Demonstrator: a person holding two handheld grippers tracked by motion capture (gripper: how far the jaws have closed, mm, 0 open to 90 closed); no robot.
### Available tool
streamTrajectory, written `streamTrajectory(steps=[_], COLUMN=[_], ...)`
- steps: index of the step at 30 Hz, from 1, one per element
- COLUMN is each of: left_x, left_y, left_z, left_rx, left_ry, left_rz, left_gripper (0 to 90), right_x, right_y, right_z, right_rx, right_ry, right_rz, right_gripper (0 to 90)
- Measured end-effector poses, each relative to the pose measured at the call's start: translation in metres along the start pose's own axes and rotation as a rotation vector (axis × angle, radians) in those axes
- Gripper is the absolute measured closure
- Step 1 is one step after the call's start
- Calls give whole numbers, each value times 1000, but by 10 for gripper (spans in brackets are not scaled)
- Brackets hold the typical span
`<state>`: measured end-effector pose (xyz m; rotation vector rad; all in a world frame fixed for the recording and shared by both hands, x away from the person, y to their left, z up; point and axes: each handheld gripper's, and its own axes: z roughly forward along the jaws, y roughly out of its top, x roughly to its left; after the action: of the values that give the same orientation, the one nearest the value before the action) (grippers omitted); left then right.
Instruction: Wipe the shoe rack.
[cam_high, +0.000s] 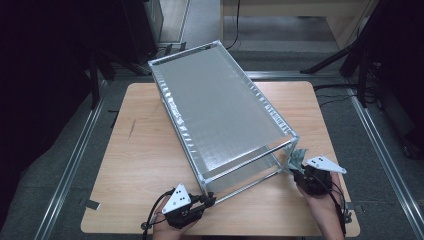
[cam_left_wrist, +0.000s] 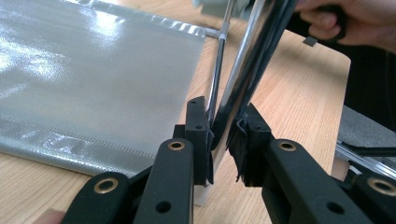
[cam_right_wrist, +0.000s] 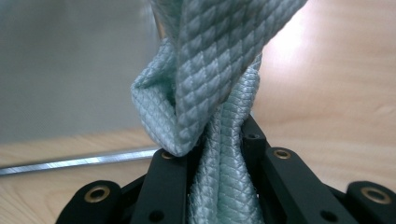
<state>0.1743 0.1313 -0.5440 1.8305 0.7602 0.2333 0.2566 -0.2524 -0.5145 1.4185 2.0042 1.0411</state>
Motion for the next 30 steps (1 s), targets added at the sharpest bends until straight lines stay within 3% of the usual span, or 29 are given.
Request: streamTrajectory(steps=[2, 5, 9, 15, 19, 23, 28, 30], left_x=[0, 0, 1, 1, 1, 1, 1, 1], left_y=[0, 0, 0, 0, 0, 0, 0, 0], left_z=[0, 0, 0, 0, 0, 0, 0, 0], left_rx=[0, 1, 0, 0, 0, 0, -1, -2], left_ry=[-2, -3, -4, -4, -5, -4, -5, -7], left_rz=[-1, -2, -3, -3, -4, -5, -5, -5], left_gripper=[779, 779, 778, 778, 778, 778, 778, 778], right_x=[-1, -1, 0, 7, 17, 30, 46, 50], right_y=[-6, -6, 6, 31, 38, 32, 17, 9], right_z=[7, 7, -8, -44, -58, -52, -25, -12], right_rx=[30, 30, -49, -209, -257, -227, -110, -58], right_ry=[0, 5, 19, 45, 51, 51, 88, 90], right_rz=[6, 11, 19, 12, -20, -67, -126, -127], right_gripper=[779, 780, 780, 780, 780, 778, 774, 774])
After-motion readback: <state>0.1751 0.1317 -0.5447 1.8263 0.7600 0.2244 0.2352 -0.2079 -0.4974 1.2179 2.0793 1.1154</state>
